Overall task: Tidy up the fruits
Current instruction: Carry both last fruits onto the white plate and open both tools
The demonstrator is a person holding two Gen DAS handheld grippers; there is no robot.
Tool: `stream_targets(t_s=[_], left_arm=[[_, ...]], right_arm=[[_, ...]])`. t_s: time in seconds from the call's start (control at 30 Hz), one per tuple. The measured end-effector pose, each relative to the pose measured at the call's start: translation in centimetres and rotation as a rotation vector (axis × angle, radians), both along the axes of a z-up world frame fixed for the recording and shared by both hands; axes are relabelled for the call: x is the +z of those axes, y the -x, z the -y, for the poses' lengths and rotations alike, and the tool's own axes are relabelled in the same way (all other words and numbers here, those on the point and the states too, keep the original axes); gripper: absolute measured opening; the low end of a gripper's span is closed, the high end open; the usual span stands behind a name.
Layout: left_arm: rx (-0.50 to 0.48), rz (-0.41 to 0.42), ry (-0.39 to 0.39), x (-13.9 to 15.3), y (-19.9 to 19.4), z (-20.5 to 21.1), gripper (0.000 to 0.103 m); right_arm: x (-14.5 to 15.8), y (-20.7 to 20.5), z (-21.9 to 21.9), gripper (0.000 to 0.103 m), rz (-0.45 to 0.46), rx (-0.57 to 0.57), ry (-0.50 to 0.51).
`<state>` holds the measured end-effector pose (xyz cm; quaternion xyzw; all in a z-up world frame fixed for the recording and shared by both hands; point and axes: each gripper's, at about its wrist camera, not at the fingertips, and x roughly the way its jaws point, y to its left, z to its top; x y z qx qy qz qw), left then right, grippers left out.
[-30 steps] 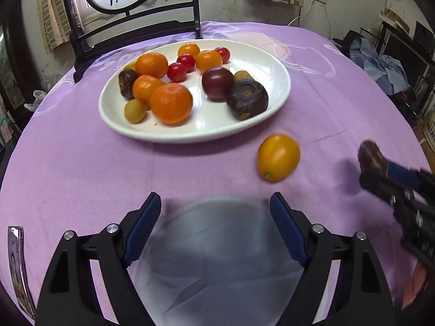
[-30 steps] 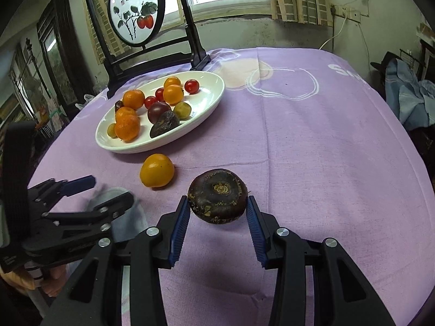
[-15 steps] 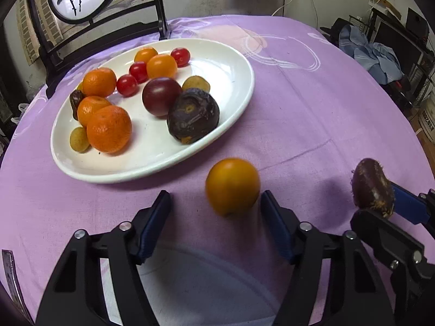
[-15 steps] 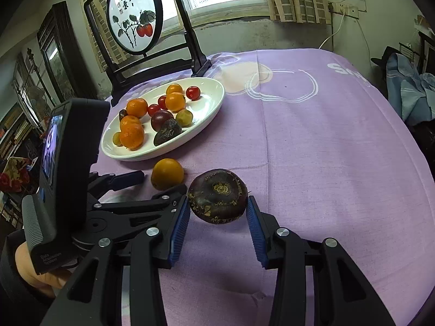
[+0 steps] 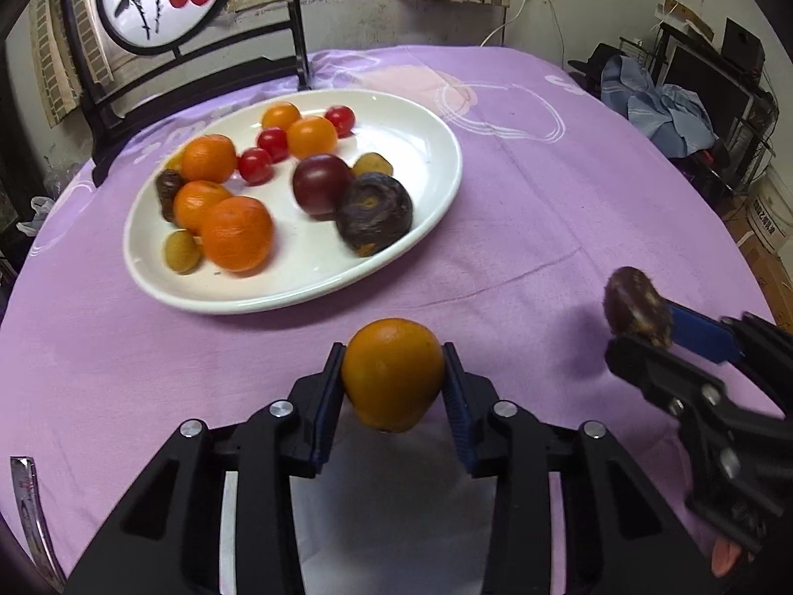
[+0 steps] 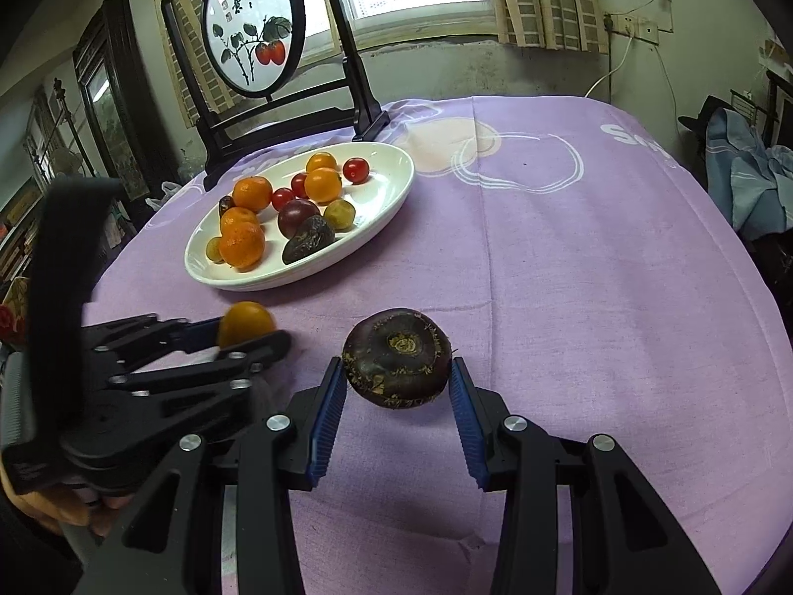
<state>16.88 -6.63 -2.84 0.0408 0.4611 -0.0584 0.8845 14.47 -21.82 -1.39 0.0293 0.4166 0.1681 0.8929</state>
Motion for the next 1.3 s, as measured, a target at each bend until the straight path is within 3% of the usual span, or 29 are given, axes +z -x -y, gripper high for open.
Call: stream_targets(t_s=[0.23,0.5,0.73,1.1,1.17,1.23,1.3], left_arm=[[0.019,0.070,0.000,3.5,1.7,-4.6,0.037],[0.072,0.111,-0.026,5.8,-1.2,-7.8,0.037],[0.162,0.110,-0.019,5.9,-6.7,-9.1,0.037],[0.212,0.067,0.002,3.7,-12.3,-8.9,0.037],[0.222,0.057,0.011,3.4,-12.6,-8.8,0.037],[0.226,0.059,0.031,3.4,-12.4,-8.7,0.041],[0.225,0.086,0.018,3.9,-11.7,-8.4,0.059]], right_arm=[[0.2,0.0,-1.5,0.043,-0.007,0.025,-0.015],[3.8,-2.7,-6.5,0.043,0.068,0.126,0.017],[4.6,-7.3,-10.8,0.043,0.108,0.161,0.092],[1.4,-13.5,-12.4,0.044,0.062,0.121,0.164],[1.1,-13.7,-12.4,0.051,0.061,0.120,0.154],[1.2,-13.5,-12.3,0.051,0.082,0.107,0.166],[1.5,-12.9,-12.2,0.051,0.093,0.113,0.180]])
